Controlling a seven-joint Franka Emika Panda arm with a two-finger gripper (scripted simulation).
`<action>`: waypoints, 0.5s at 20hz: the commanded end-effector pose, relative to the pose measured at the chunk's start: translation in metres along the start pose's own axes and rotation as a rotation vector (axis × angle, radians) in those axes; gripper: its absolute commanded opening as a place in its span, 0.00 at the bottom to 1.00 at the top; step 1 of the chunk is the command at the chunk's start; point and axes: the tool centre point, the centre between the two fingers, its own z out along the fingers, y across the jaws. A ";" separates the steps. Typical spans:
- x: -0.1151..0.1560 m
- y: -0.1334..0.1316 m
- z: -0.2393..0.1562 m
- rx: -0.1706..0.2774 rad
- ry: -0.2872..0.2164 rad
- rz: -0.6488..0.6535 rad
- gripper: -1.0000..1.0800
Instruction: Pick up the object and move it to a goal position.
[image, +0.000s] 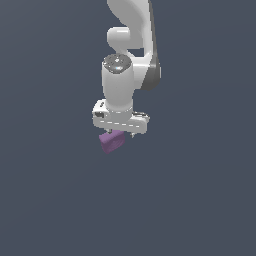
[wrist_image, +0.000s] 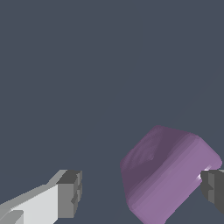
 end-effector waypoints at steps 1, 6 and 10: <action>-0.003 0.004 0.003 0.001 -0.002 0.064 0.96; -0.009 0.015 0.009 0.003 -0.007 0.219 0.96; -0.014 0.024 0.014 0.003 -0.010 0.347 0.96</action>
